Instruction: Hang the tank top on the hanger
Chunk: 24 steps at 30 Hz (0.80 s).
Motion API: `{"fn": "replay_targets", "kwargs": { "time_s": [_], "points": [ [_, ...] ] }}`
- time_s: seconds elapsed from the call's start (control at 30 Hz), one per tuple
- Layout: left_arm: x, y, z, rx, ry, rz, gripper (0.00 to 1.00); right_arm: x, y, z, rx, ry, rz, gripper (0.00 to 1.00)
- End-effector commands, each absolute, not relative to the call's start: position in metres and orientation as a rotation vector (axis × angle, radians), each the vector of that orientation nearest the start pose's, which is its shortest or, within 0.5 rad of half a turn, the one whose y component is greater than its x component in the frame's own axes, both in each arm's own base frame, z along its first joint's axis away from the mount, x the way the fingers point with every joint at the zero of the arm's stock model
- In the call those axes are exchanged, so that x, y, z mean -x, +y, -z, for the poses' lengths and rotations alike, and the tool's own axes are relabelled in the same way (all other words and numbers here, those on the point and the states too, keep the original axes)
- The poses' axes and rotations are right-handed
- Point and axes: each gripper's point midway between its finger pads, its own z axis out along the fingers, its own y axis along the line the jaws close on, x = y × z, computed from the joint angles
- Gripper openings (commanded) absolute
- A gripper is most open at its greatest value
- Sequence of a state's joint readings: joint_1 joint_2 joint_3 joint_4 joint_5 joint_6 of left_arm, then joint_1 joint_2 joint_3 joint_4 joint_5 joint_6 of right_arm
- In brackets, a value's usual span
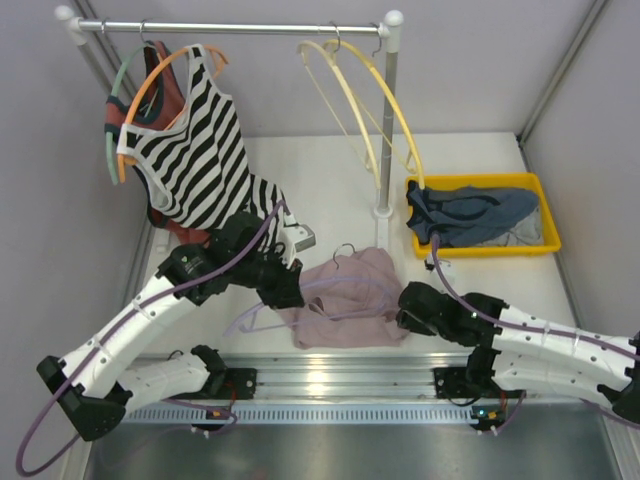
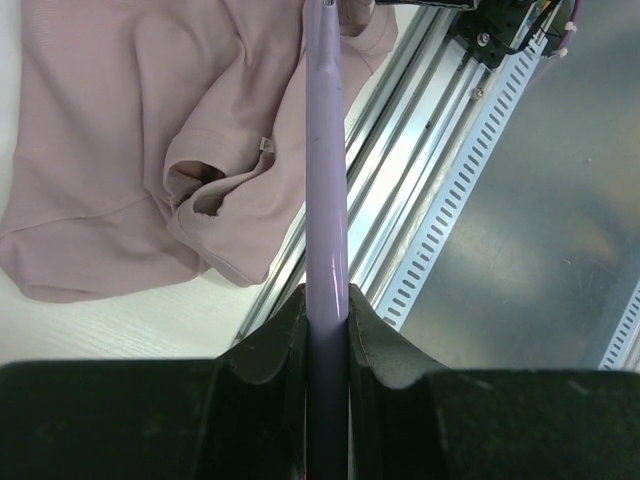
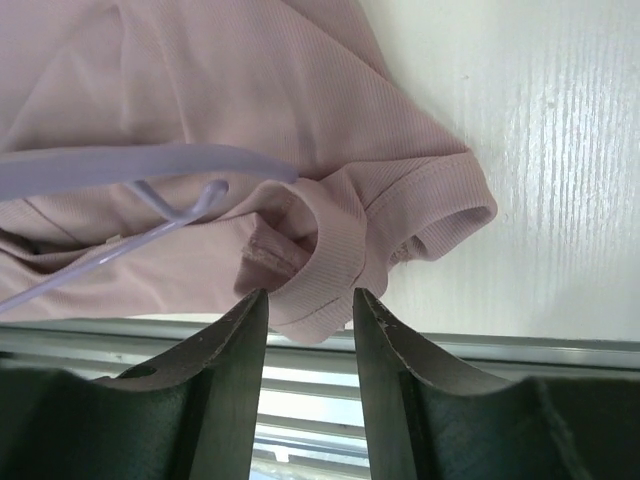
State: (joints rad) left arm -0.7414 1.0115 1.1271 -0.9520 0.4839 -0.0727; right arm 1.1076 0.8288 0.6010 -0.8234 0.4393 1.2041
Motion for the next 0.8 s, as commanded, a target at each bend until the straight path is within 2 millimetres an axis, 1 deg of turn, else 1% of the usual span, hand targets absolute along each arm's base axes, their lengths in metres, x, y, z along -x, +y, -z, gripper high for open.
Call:
{"fn": "replay_targets", "kwargs": {
  "time_s": [0.0,0.17,0.2,0.27,0.3,0.4,0.43,0.47,0.53,0.57,0.6,0.67,0.77],
  "points": [
    [-0.115,-0.225,-0.240,-1.066,2.216,0.958,0.00,-0.143,0.174,-0.103,-0.298,2.461,-0.409,0.41],
    [-0.106,-0.226,-0.241,-1.096,2.198,0.987,0.00,-0.149,0.171,-0.098,-0.307,2.468,-0.402,0.43],
    [-0.105,-0.226,-0.242,-1.099,2.193,0.989,0.00,-0.152,0.170,-0.097,-0.317,2.467,-0.400,0.40],
    [-0.102,-0.227,-0.243,-1.116,2.187,0.997,0.00,-0.151,0.170,-0.092,-0.305,2.480,-0.402,0.33],
    [-0.102,-0.227,-0.243,-1.118,2.186,0.999,0.00,-0.150,0.170,-0.090,-0.304,2.487,-0.405,0.26],
    [-0.100,-0.228,-0.241,-1.129,2.191,1.006,0.00,-0.147,0.171,-0.086,-0.290,2.505,-0.415,0.17],
    [-0.099,-0.228,-0.240,-1.131,2.194,1.002,0.00,-0.144,0.172,-0.083,-0.280,2.520,-0.424,0.17],
    [-0.099,-0.228,-0.240,-1.136,2.198,1.004,0.00,-0.142,0.171,-0.082,-0.276,2.527,-0.422,0.17],
    [-0.100,-0.228,-0.239,-1.131,2.201,0.991,0.00,-0.138,0.169,-0.077,-0.272,2.544,-0.414,0.22],
    [-0.101,-0.227,-0.240,-1.130,2.200,0.989,0.00,-0.137,0.168,-0.077,-0.281,2.541,-0.424,0.25],
    [-0.101,-0.228,-0.239,-1.130,2.202,0.989,0.00,-0.136,0.165,-0.075,-0.284,2.543,-0.420,0.32],
    [-0.101,-0.228,-0.239,-1.131,2.203,0.988,0.00,-0.134,0.163,-0.075,-0.294,2.537,-0.429,0.38],
    [-0.100,-0.228,-0.238,-1.132,2.206,0.989,0.00,-0.132,0.160,-0.073,-0.294,2.545,-0.419,0.41]
  ]
}}
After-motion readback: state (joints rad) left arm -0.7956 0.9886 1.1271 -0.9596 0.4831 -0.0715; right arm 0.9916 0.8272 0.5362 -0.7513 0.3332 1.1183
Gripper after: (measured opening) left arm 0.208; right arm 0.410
